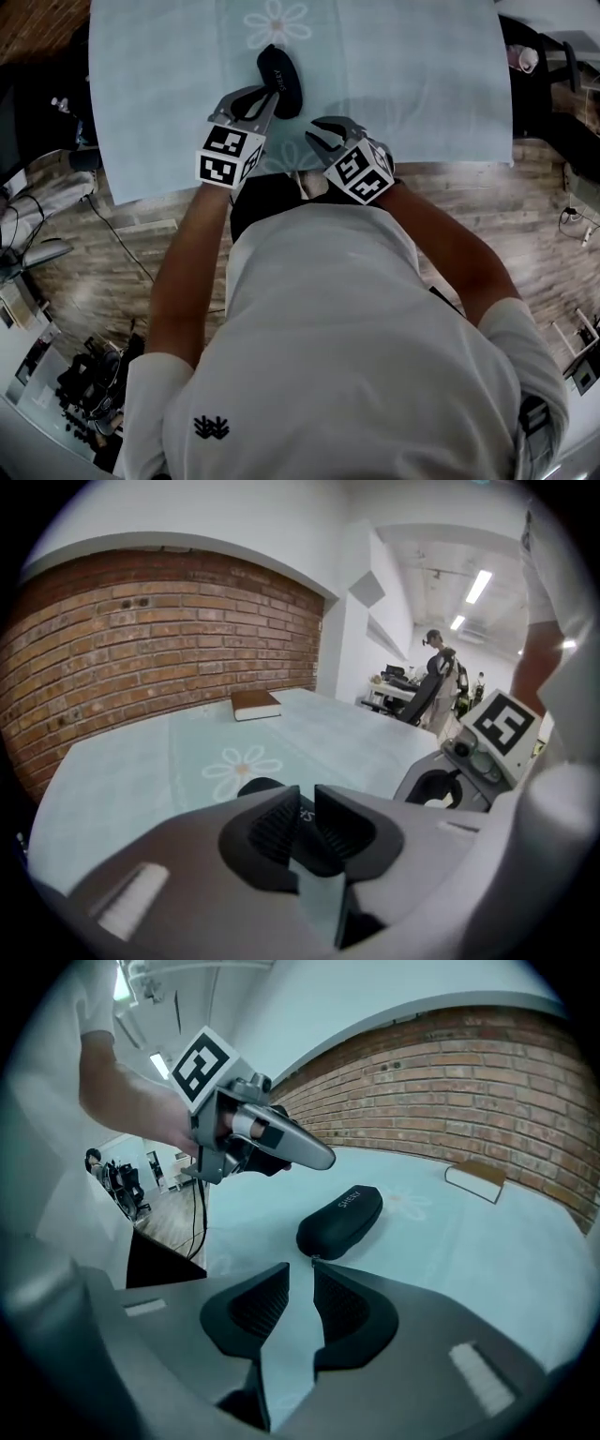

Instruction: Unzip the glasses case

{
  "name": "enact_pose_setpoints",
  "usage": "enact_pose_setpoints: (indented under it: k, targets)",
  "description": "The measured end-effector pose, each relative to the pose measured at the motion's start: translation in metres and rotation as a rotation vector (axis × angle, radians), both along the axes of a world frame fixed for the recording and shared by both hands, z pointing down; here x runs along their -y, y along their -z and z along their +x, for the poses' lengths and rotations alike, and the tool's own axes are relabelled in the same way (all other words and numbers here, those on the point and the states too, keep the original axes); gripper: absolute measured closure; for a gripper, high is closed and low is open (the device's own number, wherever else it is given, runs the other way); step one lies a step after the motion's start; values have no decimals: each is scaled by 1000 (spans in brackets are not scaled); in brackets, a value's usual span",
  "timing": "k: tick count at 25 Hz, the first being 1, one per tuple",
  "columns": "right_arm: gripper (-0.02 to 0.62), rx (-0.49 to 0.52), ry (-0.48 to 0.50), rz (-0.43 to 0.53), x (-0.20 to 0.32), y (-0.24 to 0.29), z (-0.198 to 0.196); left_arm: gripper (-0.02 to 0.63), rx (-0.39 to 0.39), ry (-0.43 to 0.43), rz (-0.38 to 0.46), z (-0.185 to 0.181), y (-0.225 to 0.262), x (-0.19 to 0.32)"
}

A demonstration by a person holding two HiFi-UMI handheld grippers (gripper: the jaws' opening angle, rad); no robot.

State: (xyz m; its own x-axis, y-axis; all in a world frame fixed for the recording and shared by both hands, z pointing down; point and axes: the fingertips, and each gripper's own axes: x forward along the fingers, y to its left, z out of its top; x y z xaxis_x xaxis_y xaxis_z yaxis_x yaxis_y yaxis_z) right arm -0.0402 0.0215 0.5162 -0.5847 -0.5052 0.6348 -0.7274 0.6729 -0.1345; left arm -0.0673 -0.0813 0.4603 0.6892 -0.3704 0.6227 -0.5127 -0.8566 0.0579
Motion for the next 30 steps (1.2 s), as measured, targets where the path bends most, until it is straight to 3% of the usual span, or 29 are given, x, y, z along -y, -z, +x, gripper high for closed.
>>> enact_pose_setpoints:
  k: [14, 30]
  targets:
    - [514, -60, -55, -42, 21, -27, -16, 505, 129, -197, 13, 27, -34, 10]
    - [523, -146, -195, -66, 35, -43, -15, 506, 117, -258, 0, 31, -43, 8]
